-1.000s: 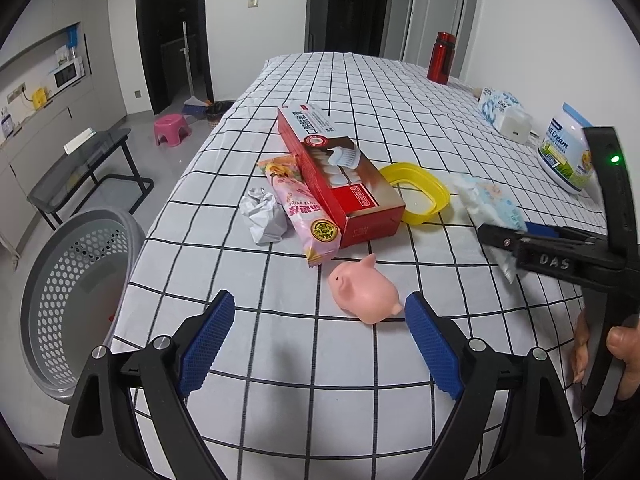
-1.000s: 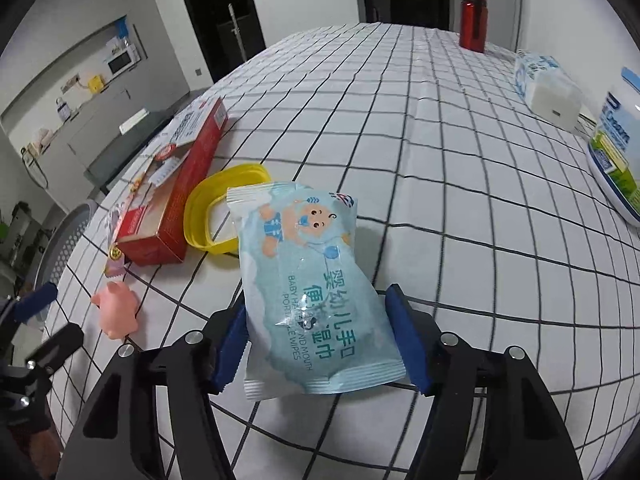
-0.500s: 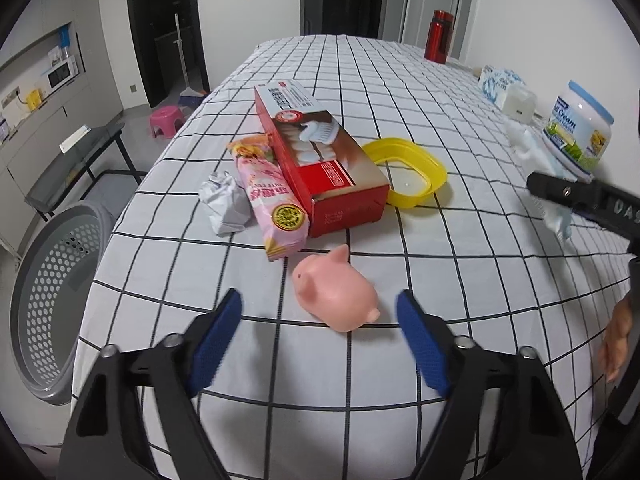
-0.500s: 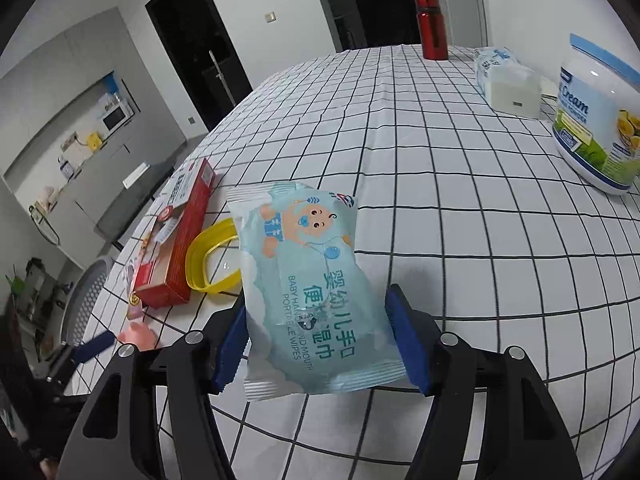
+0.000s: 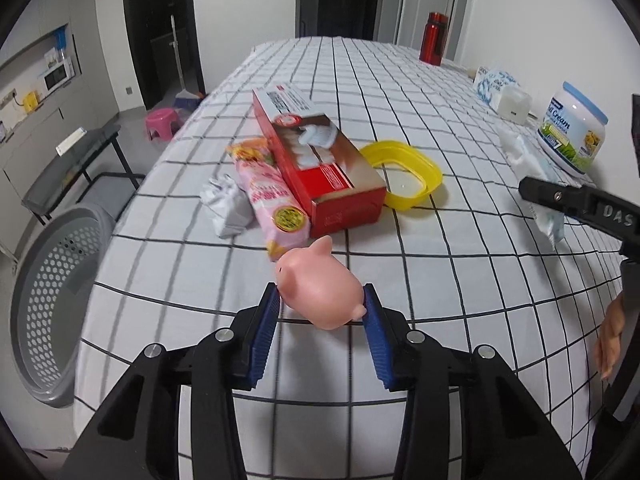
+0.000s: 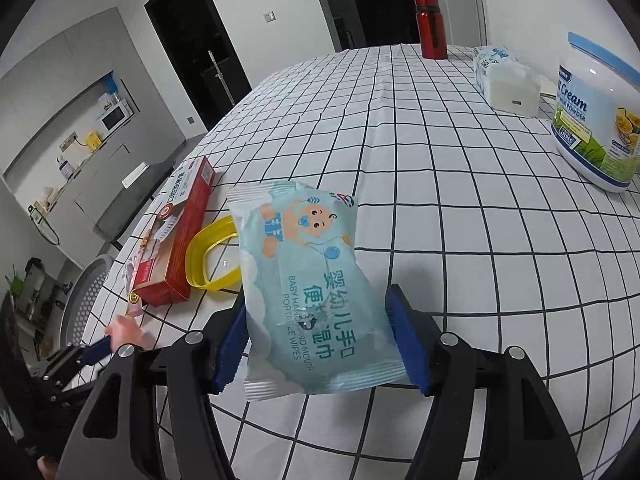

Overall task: Collect trash
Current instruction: 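Carry wipes pack and pig over the grey basket and open both tools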

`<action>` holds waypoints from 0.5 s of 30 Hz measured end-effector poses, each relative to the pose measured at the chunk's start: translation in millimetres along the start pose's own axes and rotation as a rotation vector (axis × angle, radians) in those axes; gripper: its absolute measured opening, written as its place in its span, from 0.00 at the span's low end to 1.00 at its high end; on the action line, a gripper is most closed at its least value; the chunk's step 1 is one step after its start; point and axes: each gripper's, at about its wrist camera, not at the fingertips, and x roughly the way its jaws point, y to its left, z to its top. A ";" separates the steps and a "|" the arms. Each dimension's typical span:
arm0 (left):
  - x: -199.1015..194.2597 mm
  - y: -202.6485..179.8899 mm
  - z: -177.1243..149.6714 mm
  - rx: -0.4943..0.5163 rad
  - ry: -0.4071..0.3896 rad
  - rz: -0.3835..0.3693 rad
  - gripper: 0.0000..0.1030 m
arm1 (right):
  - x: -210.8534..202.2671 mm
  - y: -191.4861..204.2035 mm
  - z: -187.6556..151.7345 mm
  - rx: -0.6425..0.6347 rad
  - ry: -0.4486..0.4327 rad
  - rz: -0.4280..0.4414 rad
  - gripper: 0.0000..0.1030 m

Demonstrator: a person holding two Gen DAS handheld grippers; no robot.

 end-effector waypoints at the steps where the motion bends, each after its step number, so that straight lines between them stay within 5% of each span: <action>1: -4.1 2.8 0.8 0.000 -0.010 0.002 0.40 | -0.5 1.0 -0.1 0.003 0.000 -0.005 0.61; 15: -52.4 73.3 0.4 -0.039 -0.116 0.032 0.40 | -14.2 90.1 -26.4 -0.052 0.009 0.045 0.61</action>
